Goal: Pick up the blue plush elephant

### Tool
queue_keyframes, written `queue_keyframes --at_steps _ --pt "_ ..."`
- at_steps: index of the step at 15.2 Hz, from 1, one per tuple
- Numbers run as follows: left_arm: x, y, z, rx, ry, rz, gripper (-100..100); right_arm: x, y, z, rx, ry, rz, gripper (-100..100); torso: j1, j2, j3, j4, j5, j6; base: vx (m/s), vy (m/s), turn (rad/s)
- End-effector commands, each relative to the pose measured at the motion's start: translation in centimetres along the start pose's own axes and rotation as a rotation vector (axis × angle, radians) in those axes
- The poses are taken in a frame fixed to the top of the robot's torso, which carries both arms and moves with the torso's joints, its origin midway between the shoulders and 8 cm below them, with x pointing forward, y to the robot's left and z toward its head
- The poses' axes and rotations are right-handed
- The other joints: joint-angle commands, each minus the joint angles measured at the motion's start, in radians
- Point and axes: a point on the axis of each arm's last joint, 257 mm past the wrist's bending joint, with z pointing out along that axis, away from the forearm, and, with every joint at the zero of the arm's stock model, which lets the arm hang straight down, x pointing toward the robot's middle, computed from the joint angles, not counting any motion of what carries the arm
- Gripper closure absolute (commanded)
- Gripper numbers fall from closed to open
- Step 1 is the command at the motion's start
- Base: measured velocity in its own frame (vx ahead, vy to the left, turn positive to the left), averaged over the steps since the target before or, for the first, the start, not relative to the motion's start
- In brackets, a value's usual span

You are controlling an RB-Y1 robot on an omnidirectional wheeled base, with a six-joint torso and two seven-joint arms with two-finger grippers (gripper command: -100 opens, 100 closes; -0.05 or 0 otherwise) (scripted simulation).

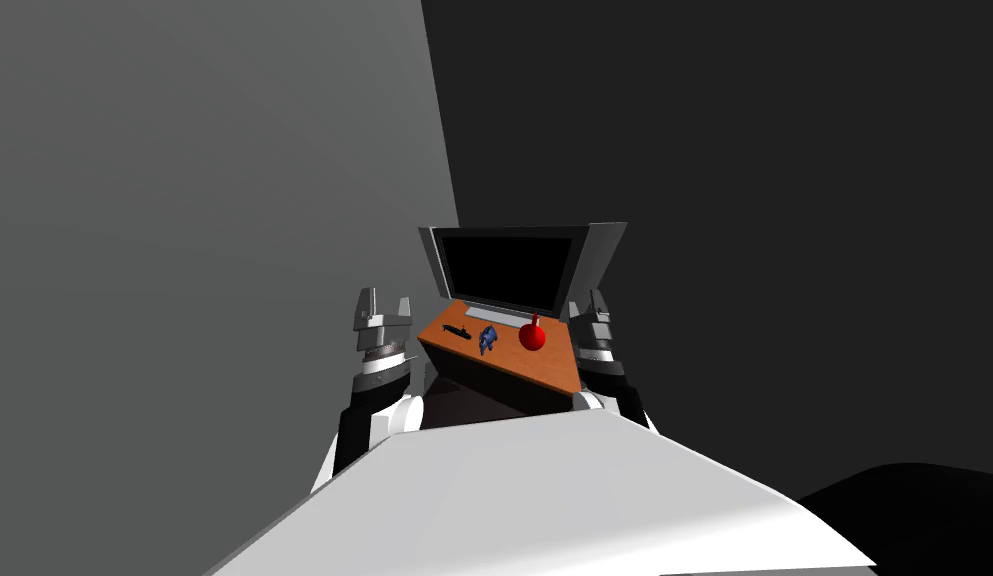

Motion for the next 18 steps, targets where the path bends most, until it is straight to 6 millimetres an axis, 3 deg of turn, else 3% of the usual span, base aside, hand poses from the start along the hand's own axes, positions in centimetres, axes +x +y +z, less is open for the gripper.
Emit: queue_keyframes --at_steps 1,8,11,13,16,18 --pt "0.0 0.0 0.0 0.000 0.000 0.000 0 0.4 -0.8 0.0 0.021 0.029 0.008 -100 0.000 0.000 0.000 0.000 0.000 0.000 -0.004 0.011 -0.007" --pt "0.0 0.0 0.0 0.000 0.000 0.000 0 1.3 -4.9 -0.2 0.145 0.094 0.094 -100 0.004 0.002 0.001 0.000 0.001 0.000 -0.027 0.055 -0.017" --pt "0.0 0.0 0.0 0.000 0.000 0.000 0 1.7 -7.7 -0.4 0.229 0.106 0.157 -100 0.005 0.002 0.001 0.000 0.001 0.000 -0.030 0.063 -0.021" --pt "0.0 0.0 0.0 0.000 0.000 0.000 0 1.7 -8.0 -0.4 0.240 0.105 0.172 -100 0.005 0.003 0.001 0.001 0.001 0.000 -0.039 0.063 -0.011" --pt "0.0 0.0 0.0 0.000 0.000 0.000 0 1.9 -11.1 -0.8 0.333 0.103 0.242 -100 0.005 0.002 0.001 0.001 0.001 0.000 -0.035 0.067 -0.020" --pt "0.0 0.0 0.0 0.000 0.000 0.000 0 2.0 -11.5 -1.0 0.352 0.098 0.267 -100 0.006 0.002 0.001 0.000 0.001 0.000 -0.022 0.078 -0.014"
